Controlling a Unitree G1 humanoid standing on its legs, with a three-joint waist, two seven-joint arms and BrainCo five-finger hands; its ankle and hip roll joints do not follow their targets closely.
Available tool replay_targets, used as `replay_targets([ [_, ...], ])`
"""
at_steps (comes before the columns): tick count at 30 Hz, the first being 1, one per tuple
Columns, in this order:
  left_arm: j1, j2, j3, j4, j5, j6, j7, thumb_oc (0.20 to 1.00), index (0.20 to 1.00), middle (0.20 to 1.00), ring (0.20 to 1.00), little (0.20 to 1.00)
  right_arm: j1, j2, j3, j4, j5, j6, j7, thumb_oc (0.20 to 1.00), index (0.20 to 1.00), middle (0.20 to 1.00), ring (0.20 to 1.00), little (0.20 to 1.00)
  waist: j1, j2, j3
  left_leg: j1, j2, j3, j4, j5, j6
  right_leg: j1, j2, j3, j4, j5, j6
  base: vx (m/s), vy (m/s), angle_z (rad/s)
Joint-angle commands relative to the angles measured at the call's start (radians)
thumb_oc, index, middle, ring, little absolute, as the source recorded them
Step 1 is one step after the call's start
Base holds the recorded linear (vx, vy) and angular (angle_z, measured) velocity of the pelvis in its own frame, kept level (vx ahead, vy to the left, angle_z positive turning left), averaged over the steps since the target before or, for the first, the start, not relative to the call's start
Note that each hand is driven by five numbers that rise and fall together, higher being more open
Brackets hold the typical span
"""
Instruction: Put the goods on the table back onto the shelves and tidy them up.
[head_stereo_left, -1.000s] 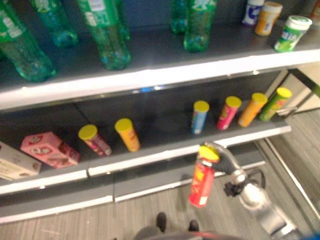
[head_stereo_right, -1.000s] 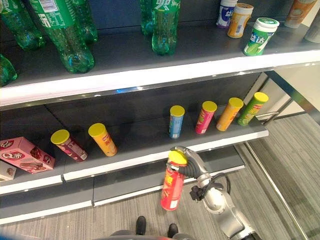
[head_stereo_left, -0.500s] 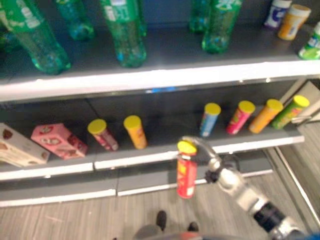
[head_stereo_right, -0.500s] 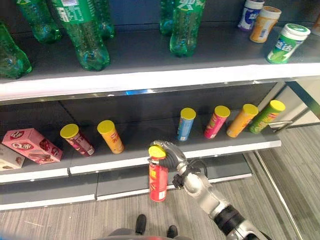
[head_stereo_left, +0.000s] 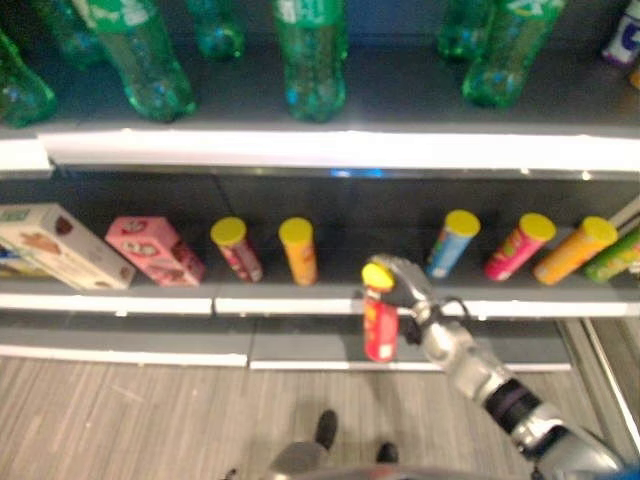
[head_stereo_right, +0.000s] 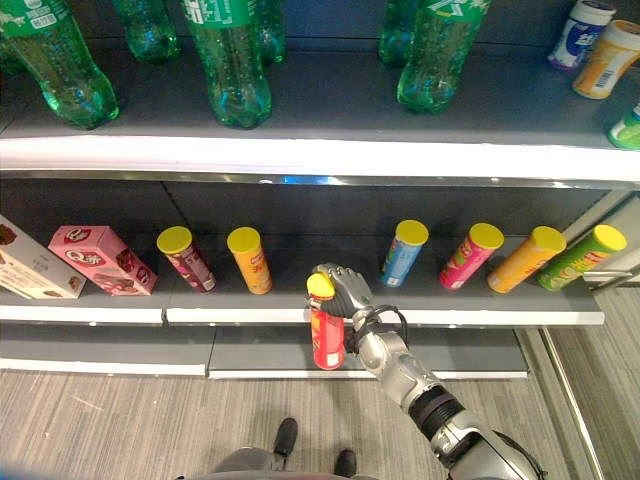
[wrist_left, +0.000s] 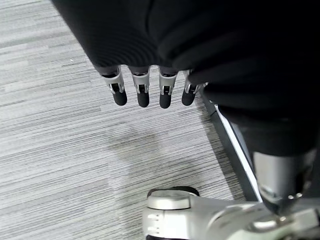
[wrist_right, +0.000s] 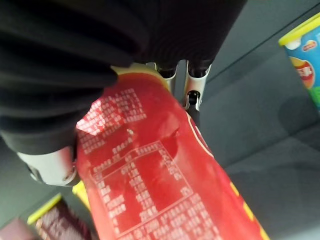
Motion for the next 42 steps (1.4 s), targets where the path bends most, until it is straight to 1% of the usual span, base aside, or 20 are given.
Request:
replay_targets([
  [1, -0.045, -0.058, -0.077, 0.06, 0.001, -0.008, 0.01, 1.0, 1.0, 1.0, 1.0, 1.0, -0.089, 0.02, -0.042, -0.089, -0.021, -0.032, -0.111, 0.2, 0.2, 0.2, 0.2, 0.2, 0.028, 0.018, 0.01, 0.026, 0.012, -0.038, -0.001, -0.06, -0.021, -0.036, 0.002, 0.058, 0.008, -0.034, 0.05, -0.03, -0.007, 0.07],
  [4, -0.062, -0.062, -0.093, 0.059, 0.001, -0.013, 0.028, 1.0, 1.0, 1.0, 1.0, 1.0, -0.103, 0.026, -0.057, -0.126, -0.042, -0.043, -0.192, 0.2, 0.2, 0.2, 0.2, 0.2, 0.031, 0.03, 0.022, 0.007, 0.009, -0.049, -0.001, -0.053, -0.023, -0.051, -0.002, 0.048, 0.008, -0.031, 0.05, -0.02, -0.002, 0.05],
  [5, -0.062, -0.062, -0.093, 0.059, 0.001, -0.013, 0.028, 1.0, 1.0, 1.0, 1.0, 1.0, -0.103, 0.026, -0.057, -0.126, -0.042, -0.043, -0.192, 0.2, 0.2, 0.2, 0.2, 0.2, 0.031, 0.03, 0.022, 0.006, 0.009, -0.049, -0.001, -0.052, -0.023, -0.052, -0.002, 0.048, 0.008, -0.031, 0.05, -0.04, 0.004, 0.11],
  [7, -0.081, -0.069, -0.113, 0.048, -0.006, -0.022, 0.048, 1.0, 1.0, 1.0, 1.0, 1.0, -0.12, 0.044, -0.06, -0.126, -0.056, -0.049, -0.268, 0.2, 0.2, 0.2, 0.2, 0.2, 0.032, 0.04, 0.03, -0.008, 0.007, -0.055, -0.001, -0.047, -0.025, -0.065, -0.003, 0.044, 0.008, -0.028, 0.052, -0.05, 0.008, 0.08],
  [9, -0.091, -0.071, -0.128, 0.039, -0.01, -0.029, 0.056, 1.0, 1.0, 1.0, 1.0, 1.0, -0.131, 0.054, -0.062, -0.124, -0.061, -0.055, -0.303, 0.2, 0.2, 0.2, 0.2, 0.2, 0.033, 0.047, 0.038, -0.02, 0.004, -0.062, -0.001, -0.041, -0.026, -0.076, -0.002, 0.041, 0.008, -0.027, 0.052, -0.05, 0.007, 0.07],
  [12, -0.108, -0.073, -0.151, 0.033, 0.0, -0.037, 0.07, 1.0, 1.0, 1.0, 1.0, 1.0, -0.144, 0.056, -0.048, -0.122, -0.087, -0.057, -0.342, 0.2, 0.2, 0.2, 0.2, 0.2, 0.037, 0.054, 0.046, -0.036, 0.001, -0.066, -0.001, -0.035, -0.027, -0.09, -0.003, 0.035, 0.008, -0.025, 0.053, -0.03, 0.001, 0.09],
  [15, -0.119, -0.075, -0.168, 0.03, 0.008, -0.041, 0.076, 1.0, 1.0, 1.0, 1.0, 1.0, -0.16, 0.052, -0.034, -0.116, -0.113, -0.055, -0.356, 0.2, 0.2, 0.2, 0.2, 0.2, 0.041, 0.057, 0.051, -0.05, -0.001, -0.073, -0.001, -0.032, -0.028, -0.1, -0.004, 0.032, 0.008, -0.024, 0.053, -0.02, -0.006, 0.02],
  [18, -0.141, -0.075, -0.193, 0.024, 0.011, -0.05, 0.085, 1.0, 1.0, 1.0, 1.0, 1.0, -0.204, 0.042, -0.015, -0.089, -0.148, -0.046, -0.387, 0.2, 0.2, 0.2, 0.2, 0.2, 0.053, 0.067, 0.068, -0.079, -0.007, -0.087, 0.001, -0.023, -0.03, -0.126, -0.005, 0.025, 0.008, -0.019, 0.054, -0.05, -0.004, 0.05],
  [22, -0.165, -0.073, -0.213, 0.025, 0.02, -0.057, 0.092, 1.0, 1.0, 1.0, 1.0, 1.0, -0.244, 0.009, -0.001, -0.082, -0.195, -0.03, -0.406, 0.2, 0.2, 0.2, 0.2, 0.2, 0.064, 0.076, 0.08, -0.114, -0.012, -0.102, 0.002, -0.014, -0.032, -0.157, -0.007, 0.017, 0.008, -0.014, 0.055, -0.03, -0.019, 0.14],
  [26, -0.185, -0.068, -0.231, 0.019, 0.037, -0.062, 0.102, 1.0, 1.0, 1.0, 1.0, 1.0, -0.283, -0.023, 0.02, -0.071, -0.24, -0.005, -0.397, 0.2, 0.2, 0.2, 0.2, 0.2, 0.073, 0.085, 0.093, -0.148, -0.02, -0.118, 0.002, -0.004, -0.035, -0.187, -0.008, 0.011, 0.008, -0.01, 0.055, -0.02, -0.017, 0.12],
  [27, -0.185, -0.068, -0.231, 0.019, 0.037, -0.062, 0.102, 1.0, 1.0, 1.0, 1.0, 1.0, -0.283, -0.023, 0.02, -0.07, -0.24, -0.005, -0.397, 0.2, 0.2, 0.2, 0.2, 0.2, 0.073, 0.085, 0.092, -0.149, -0.02, -0.118, 0.002, -0.004, -0.036, -0.188, -0.008, 0.011, 0.008, -0.01, 0.055, -0.02, -0.021, 0.14],
  [33, -0.209, -0.053, -0.231, -0.013, 0.054, -0.074, 0.124, 1.0, 1.0, 1.0, 1.0, 1.0, -0.329, -0.085, 0.021, -0.076, -0.305, 0.038, -0.393, 0.2, 0.2, 0.2, 0.2, 0.2, 0.087, 0.09, 0.103, -0.192, -0.029, -0.133, 0.001, 0.006, -0.039, -0.226, -0.009, 0.006, 0.008, -0.003, 0.056, -0.01, -0.015, 0.06],
  [35, -0.211, -0.051, -0.231, -0.017, 0.056, -0.075, 0.126, 1.0, 1.0, 1.0, 1.0, 1.0, -0.331, -0.091, 0.024, -0.074, -0.313, 0.042, -0.39, 0.2, 0.2, 0.2, 0.2, 0.2, 0.088, 0.09, 0.104, -0.195, -0.03, -0.133, 0.001, 0.006, -0.039, -0.229, -0.009, 0.006, 0.008, -0.003, 0.056, 0.0, 0.0, 0.0],
  [38, -0.214, -0.043, -0.236, -0.038, 0.072, -0.081, 0.139, 1.0, 1.0, 1.0, 1.0, 1.0, -0.35, -0.118, 0.044, -0.037, -0.334, 0.064, -0.382, 0.2, 0.2, 0.2, 0.2, 0.2, 0.093, 0.091, 0.103, -0.206, -0.035, -0.138, 0.0, 0.007, -0.04, -0.239, -0.011, 0.003, 0.008, -0.002, 0.059, 0.0, -0.04, 0.04],
  [42, -0.213, -0.042, -0.238, -0.042, 0.077, -0.08, 0.147, 1.0, 1.0, 1.0, 1.0, 1.0, -0.36, -0.119, 0.041, 0.029, -0.325, 0.081, -0.404, 0.2, 0.2, 0.2, 0.2, 0.2, 0.096, 0.099, 0.103, -0.218, -0.038, -0.14, -0.001, 0.01, -0.04, -0.251, -0.013, 0.002, 0.008, 0.001, 0.061, 0.0, -0.01, 0.02],
])
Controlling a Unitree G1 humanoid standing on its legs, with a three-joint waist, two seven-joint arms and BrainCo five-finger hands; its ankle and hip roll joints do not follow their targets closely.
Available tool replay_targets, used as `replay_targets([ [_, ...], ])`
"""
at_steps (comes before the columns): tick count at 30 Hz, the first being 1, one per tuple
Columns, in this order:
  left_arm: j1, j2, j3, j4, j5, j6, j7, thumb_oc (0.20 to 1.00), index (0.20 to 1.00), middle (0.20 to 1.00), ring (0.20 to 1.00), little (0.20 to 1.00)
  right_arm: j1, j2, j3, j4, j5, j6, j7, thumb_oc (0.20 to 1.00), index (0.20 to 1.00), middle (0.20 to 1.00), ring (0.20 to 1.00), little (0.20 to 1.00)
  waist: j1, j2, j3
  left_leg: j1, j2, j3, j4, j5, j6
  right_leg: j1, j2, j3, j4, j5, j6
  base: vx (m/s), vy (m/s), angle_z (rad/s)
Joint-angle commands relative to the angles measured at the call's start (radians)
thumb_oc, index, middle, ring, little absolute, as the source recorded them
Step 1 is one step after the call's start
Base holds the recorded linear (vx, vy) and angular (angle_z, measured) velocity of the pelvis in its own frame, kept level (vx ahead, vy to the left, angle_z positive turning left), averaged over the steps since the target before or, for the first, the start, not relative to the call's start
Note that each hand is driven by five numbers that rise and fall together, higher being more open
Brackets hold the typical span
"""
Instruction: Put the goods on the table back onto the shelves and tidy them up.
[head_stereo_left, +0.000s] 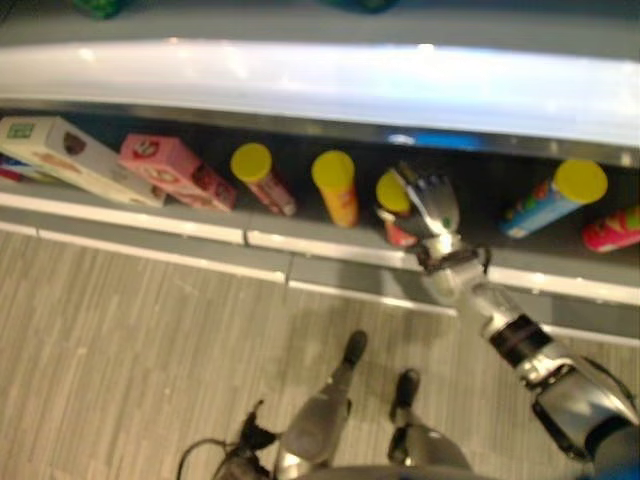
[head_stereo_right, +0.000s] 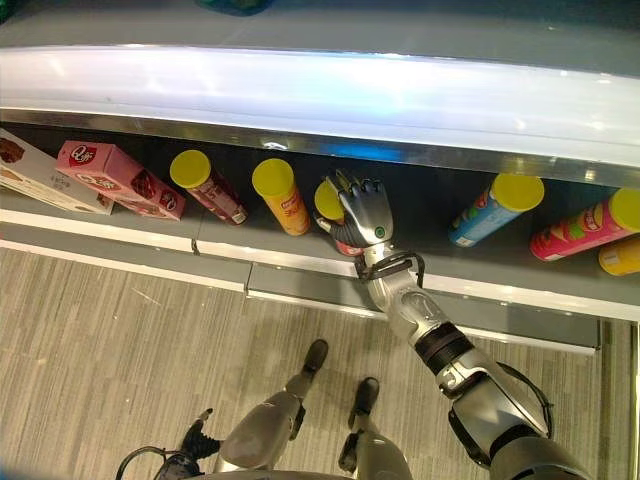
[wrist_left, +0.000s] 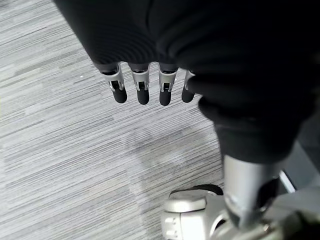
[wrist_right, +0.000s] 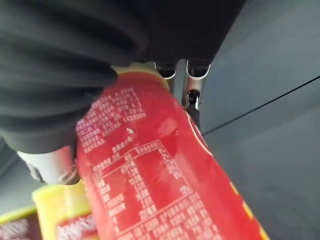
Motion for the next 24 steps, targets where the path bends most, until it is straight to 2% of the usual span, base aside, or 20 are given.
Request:
replay_targets([
  [1, -0.055, -0.059, -0.046, 0.035, 0.056, -0.023, 0.022, 1.0, 1.0, 1.0, 1.0, 1.0, -0.053, -0.017, 0.018, 0.006, -0.016, 0.017, -0.072, 0.2, 0.2, 0.2, 0.2, 0.2, 0.022, 0.023, -0.05, 0.006, -0.031, -0.038, -0.001, -0.044, -0.031, -0.064, -0.021, 0.088, 0.002, -0.001, 0.067, 0.0, 0.0, 0.0],
  [18, -0.07, -0.057, -0.077, 0.009, 0.09, -0.028, 0.034, 1.0, 1.0, 1.0, 1.0, 1.0, -0.061, -0.039, -0.049, 0.125, 0.03, 0.068, -0.195, 0.2, 0.2, 0.2, 0.2, 0.2, 0.012, 0.055, -0.061, -0.025, -0.039, -0.041, -0.001, -0.045, -0.029, -0.098, -0.025, 0.095, 0.002, 0.004, 0.07, 0.0, 0.0, 0.0],
  [24, -0.066, -0.059, -0.076, 0.009, 0.089, -0.026, 0.031, 1.0, 1.0, 1.0, 1.0, 1.0, -0.055, -0.047, -0.064, 0.135, 0.036, 0.078, -0.206, 0.2, 0.2, 0.2, 0.2, 0.2, 0.006, 0.059, -0.065, -0.027, -0.041, -0.044, -0.001, -0.046, -0.029, -0.099, -0.024, 0.093, 0.002, 0.001, 0.07, 0.0, 0.0, 0.0],
])
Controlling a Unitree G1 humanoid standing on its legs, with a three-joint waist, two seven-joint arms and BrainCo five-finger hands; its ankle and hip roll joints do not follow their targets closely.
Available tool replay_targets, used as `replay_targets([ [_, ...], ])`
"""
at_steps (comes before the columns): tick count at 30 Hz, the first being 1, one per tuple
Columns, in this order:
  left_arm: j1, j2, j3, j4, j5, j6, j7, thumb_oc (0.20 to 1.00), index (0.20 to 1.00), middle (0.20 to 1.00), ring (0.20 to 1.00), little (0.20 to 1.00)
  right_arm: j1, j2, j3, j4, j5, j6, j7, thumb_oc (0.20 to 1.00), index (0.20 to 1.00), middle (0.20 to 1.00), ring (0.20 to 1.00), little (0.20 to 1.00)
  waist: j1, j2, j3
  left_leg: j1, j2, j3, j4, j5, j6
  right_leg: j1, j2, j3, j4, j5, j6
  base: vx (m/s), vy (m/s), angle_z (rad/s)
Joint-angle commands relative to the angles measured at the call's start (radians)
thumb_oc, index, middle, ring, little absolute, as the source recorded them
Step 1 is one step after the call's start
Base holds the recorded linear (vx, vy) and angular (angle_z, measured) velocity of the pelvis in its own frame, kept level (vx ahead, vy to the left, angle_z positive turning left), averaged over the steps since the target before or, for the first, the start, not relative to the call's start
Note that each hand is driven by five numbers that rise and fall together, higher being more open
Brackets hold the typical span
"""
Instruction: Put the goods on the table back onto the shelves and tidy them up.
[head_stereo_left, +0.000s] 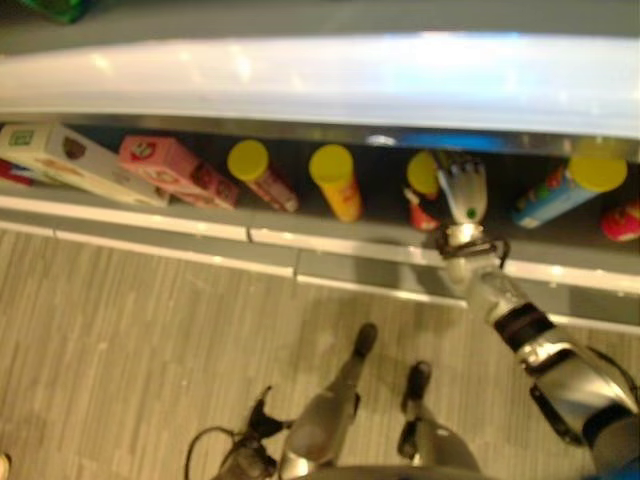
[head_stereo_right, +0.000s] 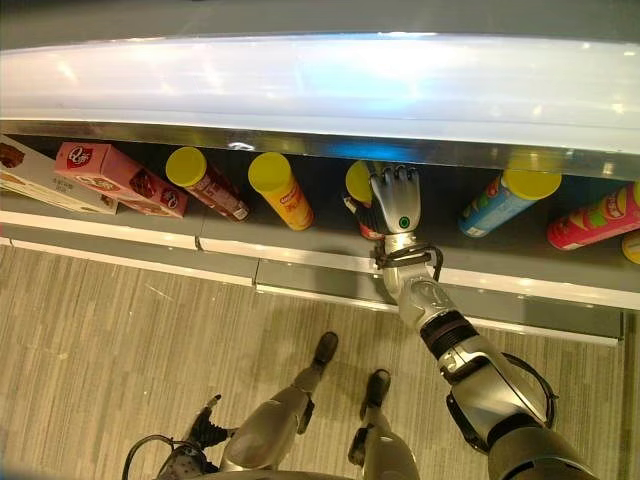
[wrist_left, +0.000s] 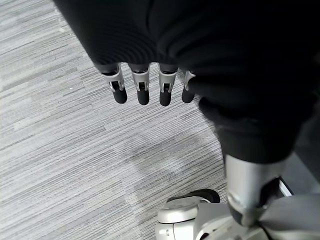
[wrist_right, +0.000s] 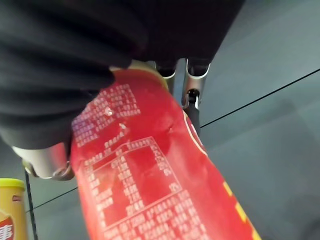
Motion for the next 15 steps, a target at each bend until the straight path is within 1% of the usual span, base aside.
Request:
replay_targets([
  [1, -0.058, -0.051, -0.063, 0.05, 0.023, -0.013, 0.009, 1.0, 1.0, 1.0, 1.0, 1.0, 0.002, -0.045, -0.006, 0.021, 0.025, 0.026, -0.019, 0.2, 0.2, 0.2, 0.2, 0.2, 0.006, 0.007, -0.064, 0.019, -0.039, -0.043, -0.002, -0.055, -0.026, -0.053, -0.021, 0.089, 0.002, -0.003, 0.073, 0.0, 0.0, 0.0],
  [7, -0.056, -0.053, -0.051, 0.056, 0.013, -0.012, 0.005, 1.0, 1.0, 1.0, 1.0, 1.0, 0.029, -0.034, -0.007, 0.01, 0.025, 0.022, -0.01, 0.2, 0.2, 0.2, 0.2, 0.2, -0.004, 0.0, -0.066, 0.028, -0.035, -0.036, -0.002, -0.06, -0.027, -0.047, -0.019, 0.089, 0.002, -0.004, 0.073, 0.0, 0.0, 0.0],
  [8, -0.056, -0.053, -0.051, 0.056, 0.013, -0.012, 0.005, 1.0, 1.0, 1.0, 1.0, 1.0, 0.029, -0.034, -0.007, 0.009, 0.025, 0.022, -0.01, 0.253, 0.253, 0.253, 0.253, 0.253, -0.004, 0.0, -0.066, 0.028, -0.035, -0.036, -0.002, -0.06, -0.027, -0.047, -0.019, 0.089, 0.002, -0.004, 0.073, 0.0, 0.0, 0.0],
  [9, -0.057, -0.054, -0.048, 0.058, 0.011, -0.013, 0.003, 1.0, 1.0, 1.0, 1.0, 1.0, 0.037, -0.027, -0.005, 0.016, 0.029, 0.018, -0.007, 0.915, 0.915, 0.915, 0.915, 0.915, -0.008, -0.002, -0.068, 0.031, -0.033, -0.034, -0.002, -0.063, -0.027, -0.045, -0.019, 0.09, 0.002, -0.006, 0.073, 0.0, 0.0, 0.0],
  [10, -0.057, -0.053, -0.048, 0.058, 0.011, -0.013, 0.003, 1.0, 1.0, 1.0, 1.0, 1.0, 0.037, -0.026, -0.005, 0.016, 0.029, 0.018, -0.007, 0.915, 0.915, 0.915, 0.915, 0.915, -0.008, -0.002, -0.068, 0.032, -0.033, -0.034, -0.002, -0.063, -0.027, -0.045, -0.019, 0.09, 0.002, -0.006, 0.073, 0.0, 0.0, 0.0],
  [11, -0.057, -0.055, -0.048, 0.057, 0.01, -0.013, 0.003, 1.0, 1.0, 1.0, 1.0, 1.0, 0.042, -0.021, -0.005, 0.021, 0.033, 0.016, -0.008, 1.0, 1.0, 1.0, 1.0, 1.0, -0.01, -0.003, -0.068, 0.033, -0.033, -0.033, -0.002, -0.064, -0.027, -0.044, -0.019, 0.091, 0.002, -0.007, 0.072, 0.0, 0.0, 0.0],
  [15, -0.057, -0.056, -0.047, 0.058, 0.003, -0.011, 0.007, 1.0, 1.0, 1.0, 1.0, 1.0, 0.053, -0.005, -0.013, 0.037, 0.059, 0.007, -0.025, 1.0, 1.0, 1.0, 1.0, 1.0, -0.015, -0.006, -0.072, 0.04, -0.03, -0.031, -0.002, -0.067, -0.027, -0.037, -0.018, 0.088, 0.002, -0.009, 0.072, 0.0, 0.0, 0.0],
])
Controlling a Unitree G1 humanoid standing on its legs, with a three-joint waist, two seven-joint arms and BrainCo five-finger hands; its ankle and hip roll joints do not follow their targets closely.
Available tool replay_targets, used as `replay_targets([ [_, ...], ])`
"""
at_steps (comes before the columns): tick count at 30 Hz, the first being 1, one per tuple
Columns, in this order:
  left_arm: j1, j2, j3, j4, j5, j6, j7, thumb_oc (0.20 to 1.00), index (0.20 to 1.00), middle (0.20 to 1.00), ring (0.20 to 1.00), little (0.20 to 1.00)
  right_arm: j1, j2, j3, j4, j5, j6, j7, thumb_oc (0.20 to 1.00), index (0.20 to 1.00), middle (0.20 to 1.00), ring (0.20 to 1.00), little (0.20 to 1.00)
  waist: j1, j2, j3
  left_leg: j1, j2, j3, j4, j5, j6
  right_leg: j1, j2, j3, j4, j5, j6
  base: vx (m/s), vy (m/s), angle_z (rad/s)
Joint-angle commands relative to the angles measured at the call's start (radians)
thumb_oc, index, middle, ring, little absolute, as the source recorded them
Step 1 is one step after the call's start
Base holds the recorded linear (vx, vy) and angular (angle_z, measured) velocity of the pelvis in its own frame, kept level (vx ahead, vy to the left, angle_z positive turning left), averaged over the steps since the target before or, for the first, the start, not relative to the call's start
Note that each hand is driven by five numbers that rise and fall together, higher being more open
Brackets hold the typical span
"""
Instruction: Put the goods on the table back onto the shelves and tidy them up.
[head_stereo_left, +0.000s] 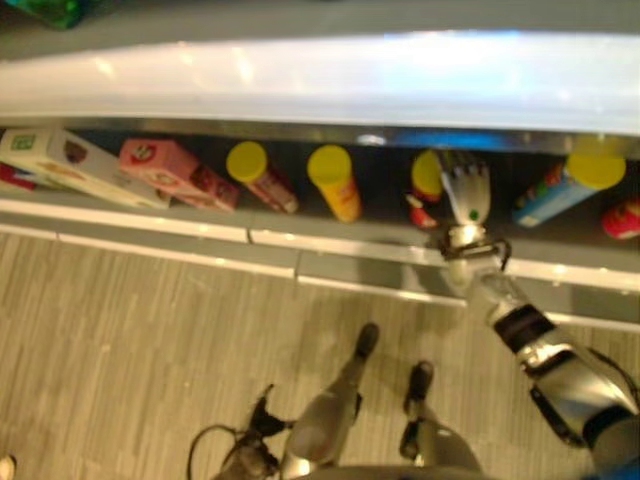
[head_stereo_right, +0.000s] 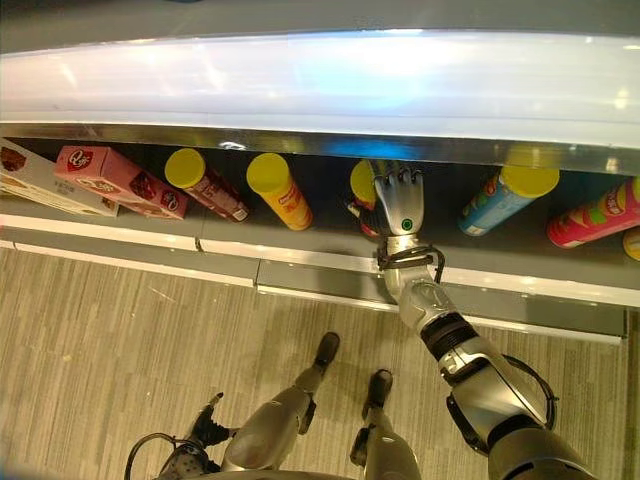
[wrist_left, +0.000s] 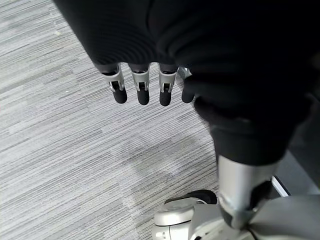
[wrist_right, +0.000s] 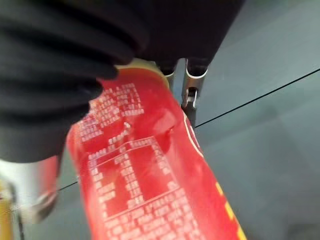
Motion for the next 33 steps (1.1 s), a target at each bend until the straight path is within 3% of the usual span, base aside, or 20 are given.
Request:
replay_targets([
  [1, -0.056, -0.055, -0.049, 0.069, -0.001, -0.01, 0.008, 1.0, 1.0, 1.0, 1.0, 1.0, 0.041, -0.008, -0.014, 0.008, 0.026, -0.005, -0.028, 1.0, 1.0, 1.0, 1.0, 1.0, 0.003, -0.01, -0.067, 0.038, -0.031, -0.031, -0.012, -0.068, -0.028, -0.043, -0.019, 0.088, 0.002, -0.014, 0.071, 0.0, 0.0, 0.0],
  [15, -0.033, -0.064, -0.037, 0.069, -0.007, 0.011, 0.008, 1.0, 1.0, 1.0, 1.0, 1.0, 0.071, -0.008, -0.063, -0.057, 0.066, -0.039, -0.059, 1.0, 1.0, 1.0, 1.0, 1.0, -0.006, -0.024, -0.095, 0.095, -0.015, -0.02, -0.012, -0.091, -0.027, 0.014, -0.019, 0.086, 0.002, -0.031, 0.069, 0.0, 0.0, 0.0],
  [22, 0.009, -0.069, 0.032, 0.103, -0.021, 0.033, -0.014, 1.0, 1.0, 1.0, 1.0, 1.0, 0.194, 0.005, -0.11, -0.213, 0.069, -0.087, -0.045, 1.0, 1.0, 1.0, 1.0, 1.0, -0.023, -0.056, -0.121, 0.162, 0.008, 0.003, -0.012, -0.117, -0.024, 0.075, -0.018, 0.091, 0.002, -0.042, 0.066, 0.04, -0.006, -0.01],
  [28, 0.067, -0.079, 0.129, 0.158, -0.012, 0.049, -0.02, 1.0, 1.0, 1.0, 1.0, 1.0, 0.465, 0.014, -0.142, -0.327, 0.062, -0.151, 0.0, 1.0, 1.0, 1.0, 1.0, 1.0, -0.084, -0.107, -0.184, 0.255, 0.038, 0.066, -0.012, -0.159, -0.019, 0.14, -0.013, 0.123, 0.002, -0.05, 0.066, 0.06, 0.023, -0.13],
  [33, 0.113, -0.094, 0.171, 0.154, -0.029, 0.042, -0.031, 1.0, 1.0, 1.0, 1.0, 1.0, 0.651, -0.014, -0.187, -0.332, 0.06, -0.155, 0.029, 1.0, 1.0, 1.0, 1.0, 1.0, -0.142, -0.117, -0.223, 0.297, 0.049, 0.114, -0.012, -0.175, -0.019, 0.159, -0.013, 0.161, 0.002, -0.043, 0.07, 0.01, 0.06, -0.4],
])
